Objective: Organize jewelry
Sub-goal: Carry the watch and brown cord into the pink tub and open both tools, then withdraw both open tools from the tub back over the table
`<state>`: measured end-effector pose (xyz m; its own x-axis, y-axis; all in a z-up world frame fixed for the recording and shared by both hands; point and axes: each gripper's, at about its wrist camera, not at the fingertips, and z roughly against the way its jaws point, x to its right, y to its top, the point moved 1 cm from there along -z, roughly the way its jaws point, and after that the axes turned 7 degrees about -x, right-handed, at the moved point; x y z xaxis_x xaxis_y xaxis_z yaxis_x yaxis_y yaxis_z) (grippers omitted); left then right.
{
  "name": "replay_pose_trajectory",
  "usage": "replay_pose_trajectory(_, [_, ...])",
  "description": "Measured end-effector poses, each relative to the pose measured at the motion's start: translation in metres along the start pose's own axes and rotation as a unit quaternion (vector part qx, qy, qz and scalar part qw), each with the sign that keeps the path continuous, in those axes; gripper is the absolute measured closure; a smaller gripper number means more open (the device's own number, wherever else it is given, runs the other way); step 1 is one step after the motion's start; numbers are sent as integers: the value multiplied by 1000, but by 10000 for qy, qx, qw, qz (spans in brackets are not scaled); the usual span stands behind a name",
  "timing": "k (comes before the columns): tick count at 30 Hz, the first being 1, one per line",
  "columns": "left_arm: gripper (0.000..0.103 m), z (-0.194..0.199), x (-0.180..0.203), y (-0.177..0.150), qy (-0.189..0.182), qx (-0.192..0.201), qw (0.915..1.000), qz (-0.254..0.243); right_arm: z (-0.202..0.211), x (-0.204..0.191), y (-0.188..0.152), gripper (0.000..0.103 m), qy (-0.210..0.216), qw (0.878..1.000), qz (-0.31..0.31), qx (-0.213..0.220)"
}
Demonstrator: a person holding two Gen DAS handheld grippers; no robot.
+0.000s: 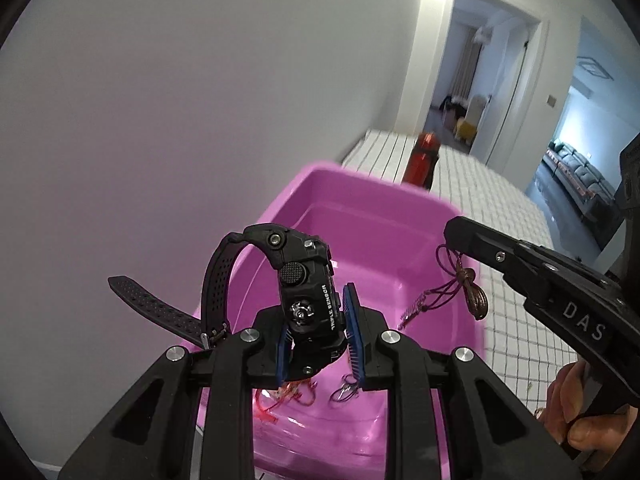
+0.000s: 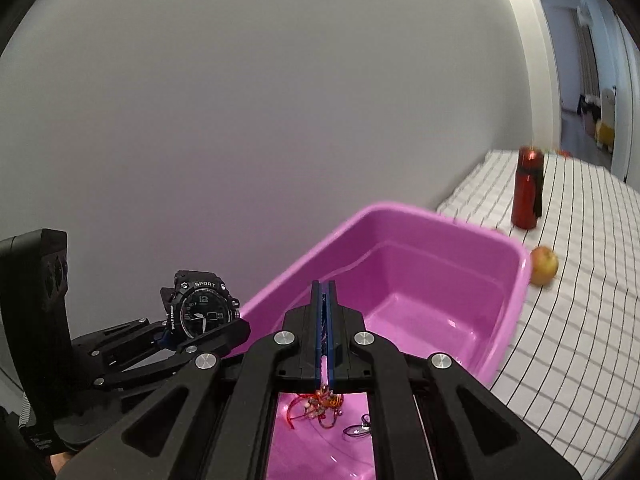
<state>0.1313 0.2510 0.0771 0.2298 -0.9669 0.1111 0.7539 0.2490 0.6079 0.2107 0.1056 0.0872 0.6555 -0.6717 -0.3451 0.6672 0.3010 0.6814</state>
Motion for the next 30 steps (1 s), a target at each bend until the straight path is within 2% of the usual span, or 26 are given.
replay_pose_trajectory(2, [80, -19, -8, 1, -31, -287, 9996, 51, -14, 0, -3, 101, -102, 9997, -78, -190])
replay_pose_trajectory(7, [79, -48, -15, -4, -17, -725, 9973, 93, -40, 4, -7, 101, -346, 9968, -317, -652])
replay_pose_trajectory(12, [73, -57, -20, -1, 110, -821, 9966, 41, -58, 9, -13, 100, -607, 9917, -471, -1030])
replay_pose_trajectory(13, [67, -55, -21, 0, 175, -756, 9970, 14, -60, 10, -14, 97, -667, 9905, -500, -1092])
replay_pose_trajectory(14, [60, -52, -21, 1, 212, -699, 9973, -17, -59, 11, -15, 86, -721, 9900, -514, -1099])
replay_pose_trajectory(15, [46, -48, -21, 3, 233, -627, 9978, -22, -58, 12, -14, 71, -784, 9896, -527, -1081])
replay_pose_trajectory(16, [36, -44, -22, 4, 231, -539, 9983, 8, -57, 14, -13, 62, -825, 9895, -558, -1044])
replay_pose_trajectory(17, [35, -40, -22, 5, 224, -461, 9987, 37, -57, 15, -12, 56, -855, 9895, -582, -1008])
replay_pose_trajectory(22, [31, -36, -25, 9, 272, -437, 9986, 74, -47, 16, -10, 51, -935, 9894, -622, -918])
replay_pose_trajectory(30, [28, -28, -22, 3, 297, -406, 9987, 76, -36, 15, -15, 50, -935, 9893, -621, -936])
